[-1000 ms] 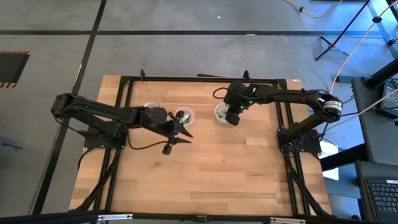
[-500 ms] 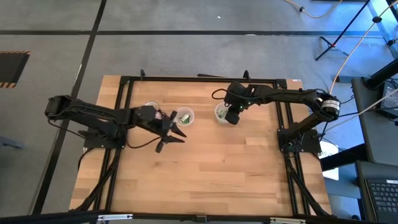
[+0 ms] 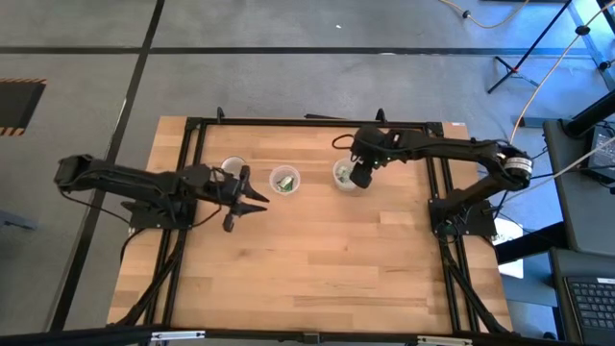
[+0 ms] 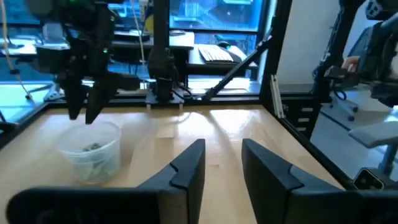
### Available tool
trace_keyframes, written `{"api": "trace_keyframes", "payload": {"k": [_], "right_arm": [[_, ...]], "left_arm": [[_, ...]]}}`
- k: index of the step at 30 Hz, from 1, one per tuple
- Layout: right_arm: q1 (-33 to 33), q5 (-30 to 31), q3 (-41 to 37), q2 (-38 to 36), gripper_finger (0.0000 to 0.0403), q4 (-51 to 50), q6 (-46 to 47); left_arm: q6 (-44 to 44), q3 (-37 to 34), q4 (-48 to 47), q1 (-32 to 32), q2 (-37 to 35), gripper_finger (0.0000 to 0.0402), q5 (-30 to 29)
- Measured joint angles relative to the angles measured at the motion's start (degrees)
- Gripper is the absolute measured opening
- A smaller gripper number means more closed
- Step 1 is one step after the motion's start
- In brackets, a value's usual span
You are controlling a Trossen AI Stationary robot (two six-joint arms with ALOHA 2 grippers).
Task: Pick and place items into bin
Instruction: Return to Home Position
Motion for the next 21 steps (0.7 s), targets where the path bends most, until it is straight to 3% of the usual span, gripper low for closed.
{"api": "trace_keyframes", "payload": {"k": [9,12,16,21], "right_arm": [[2.77,1.19,0.0,-14.87,0.0188,-0.76,3.24],[5.96,4.51,-1.06,-20.67,0.0188,-0.54,3.98],[10.96,11.43,-6.1,-28.93,0.0188,0.48,6.08],[15.73,12.07,-14.55,-39.09,0.0188,7.23,6.85]], "left_arm": [[-1.46,-6.47,-0.04,-0.04,-9.26,0.01,-2.05],[-1.9,-8.26,-0.96,0.0,-12.49,0.01,-4.6],[-3.07,-11.13,-2.36,0.0,-16.5,0.01,-6.43],[-2.43,-11.54,-7.94,-0.02,-21.97,0.01,-8.19]]}}
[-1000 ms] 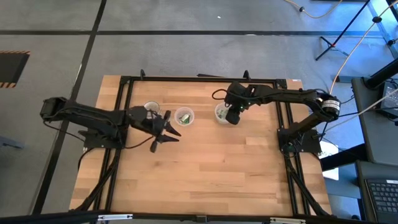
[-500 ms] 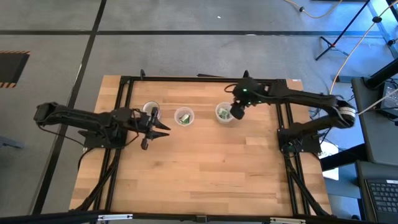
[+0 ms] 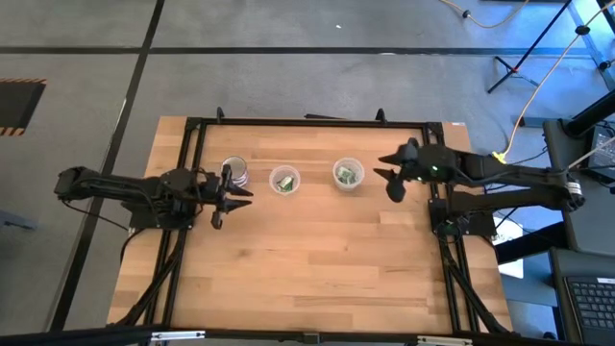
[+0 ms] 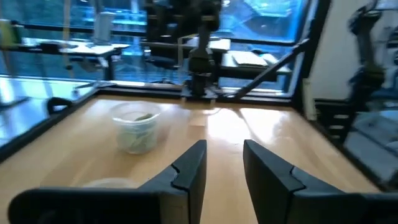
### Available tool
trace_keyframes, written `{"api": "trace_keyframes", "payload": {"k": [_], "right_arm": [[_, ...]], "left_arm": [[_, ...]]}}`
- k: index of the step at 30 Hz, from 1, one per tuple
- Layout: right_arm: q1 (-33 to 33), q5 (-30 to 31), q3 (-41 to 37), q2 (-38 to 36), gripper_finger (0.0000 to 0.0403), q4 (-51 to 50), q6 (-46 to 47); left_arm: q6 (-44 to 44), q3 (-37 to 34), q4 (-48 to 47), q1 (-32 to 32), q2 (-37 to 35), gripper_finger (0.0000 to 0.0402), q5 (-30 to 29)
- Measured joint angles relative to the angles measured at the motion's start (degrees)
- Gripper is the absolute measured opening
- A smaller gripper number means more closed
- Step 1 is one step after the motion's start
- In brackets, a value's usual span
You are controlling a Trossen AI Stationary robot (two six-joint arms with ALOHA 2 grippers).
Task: Pick and place items into bin
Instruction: Return to Home Position
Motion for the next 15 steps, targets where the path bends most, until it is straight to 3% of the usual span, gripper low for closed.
{"api": "trace_keyframes", "payload": {"k": [4,15], "right_arm": [[1.5,0.0,-5.64,-6.62,0.0188,3.54,0.0],[1.55,0.03,-16.45,-20.27,0.0188,7.79,0.14]], "left_arm": [[0.91,0.0,-5.15,0.02,-4.67,0.01,-3.54],[1.91,0.0,-12.31,0.02,-15.42,0.01,-4.55]]}}
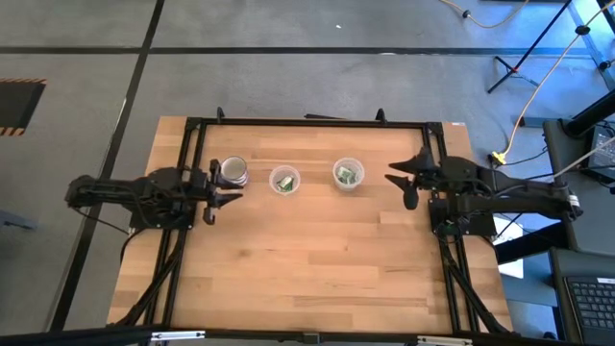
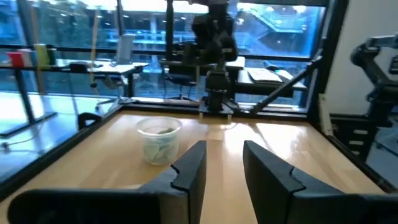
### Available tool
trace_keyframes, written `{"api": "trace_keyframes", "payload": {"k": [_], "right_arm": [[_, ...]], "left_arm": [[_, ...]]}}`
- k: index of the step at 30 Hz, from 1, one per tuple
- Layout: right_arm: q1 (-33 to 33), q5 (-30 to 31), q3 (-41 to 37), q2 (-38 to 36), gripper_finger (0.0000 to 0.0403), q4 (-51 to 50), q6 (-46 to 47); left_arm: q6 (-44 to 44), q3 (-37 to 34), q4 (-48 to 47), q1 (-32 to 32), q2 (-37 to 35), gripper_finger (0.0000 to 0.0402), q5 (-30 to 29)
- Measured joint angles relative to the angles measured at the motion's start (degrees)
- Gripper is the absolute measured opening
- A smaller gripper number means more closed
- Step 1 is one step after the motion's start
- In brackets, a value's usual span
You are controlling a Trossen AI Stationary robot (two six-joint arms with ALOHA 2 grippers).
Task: Pick and place items into bin
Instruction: Return to Home Position
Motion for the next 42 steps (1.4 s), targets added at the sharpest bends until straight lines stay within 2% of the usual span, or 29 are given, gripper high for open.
{"api": "trace_keyframes", "payload": {"k": [8,16,32,38,42], "right_arm": [[0.0,-0.02,-1.09,-7.95,0.0188,-2.25,-0.06],[0.0,-0.04,-1.18,-14.96,0.0188,-5.92,-0.24],[-0.02,-0.59,-17.32,-23.02,0.0188,12.13,-3.66],[-0.02,-0.6,-20.7,-23.11,0.0188,17.14,-4.83],[-0.02,-0.61,-21.52,-23.11,0.0188,17.82,-4.95]], "left_arm": [[0.0,0.0,-7.09,0.0,-8.01,0.01,-3.78],[-0.12,0.5,-9.39,0.0,-8.36,0.01,-4.9],[-2.56,-0.02,-9.44,0.0,-8.34,0.01,-5.01],[-4.84,-0.25,-9.26,0.0,-8.2,0.01,-5.17],[-5.49,-3.88,-4.79,0.0,-8.19,0.01,-6.46]]}}
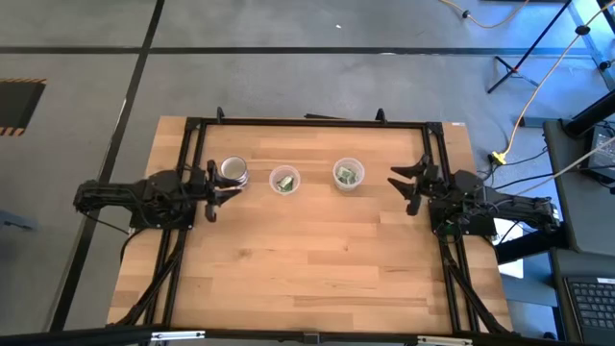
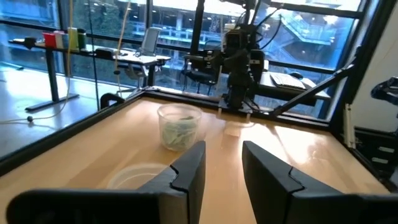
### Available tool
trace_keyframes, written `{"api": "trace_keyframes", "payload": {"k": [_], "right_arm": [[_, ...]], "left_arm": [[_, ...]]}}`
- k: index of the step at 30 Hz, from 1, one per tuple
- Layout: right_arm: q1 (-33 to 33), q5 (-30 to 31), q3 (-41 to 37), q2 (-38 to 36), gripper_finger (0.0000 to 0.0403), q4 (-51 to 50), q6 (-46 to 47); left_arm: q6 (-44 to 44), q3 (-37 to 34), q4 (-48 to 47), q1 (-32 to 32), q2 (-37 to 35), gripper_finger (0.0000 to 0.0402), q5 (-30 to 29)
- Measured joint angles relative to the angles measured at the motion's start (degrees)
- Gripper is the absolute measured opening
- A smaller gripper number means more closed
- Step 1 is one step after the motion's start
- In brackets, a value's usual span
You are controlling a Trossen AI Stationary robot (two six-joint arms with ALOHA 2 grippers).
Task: Pick and place items into bin
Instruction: Return to Home Position
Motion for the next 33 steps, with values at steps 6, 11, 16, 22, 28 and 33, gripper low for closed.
{"api": "trace_keyframes", "payload": {"k": [6,11,16,22,28,33], "right_arm": [[0.0,0.02,-0.09,0.02,0.0188,0.23,-0.05],[0.0,0.0,-0.09,0.02,0.0188,0.24,-1.23],[0.0,-0.06,-2.42,0.01,0.0188,1.24,-1.43],[0.02,-2.93,-3.3,0.95,0.0188,3.5,-2.91],[0.02,-2.93,-3.3,0.94,0.0188,3.47,-4.13],[0.02,-2.93,-3.3,0.94,0.0188,3.47,-2.51]], "left_arm": [[-0.2,-2.8,4.14,0.0,0.04,0.01,0.03],[1.02,-2.8,4.11,-0.02,-0.05,0.01,-0.46],[1.1,-2.8,3.55,0.0,-0.02,0.01,-1.74],[1.12,-2.8,3.59,0.0,0.0,0.01,-1.65],[1.12,-2.8,3.57,-0.02,0.0,0.01,-1.58],[1.12,-2.8,3.57,0.0,0.0,0.01,-1.56]]}}
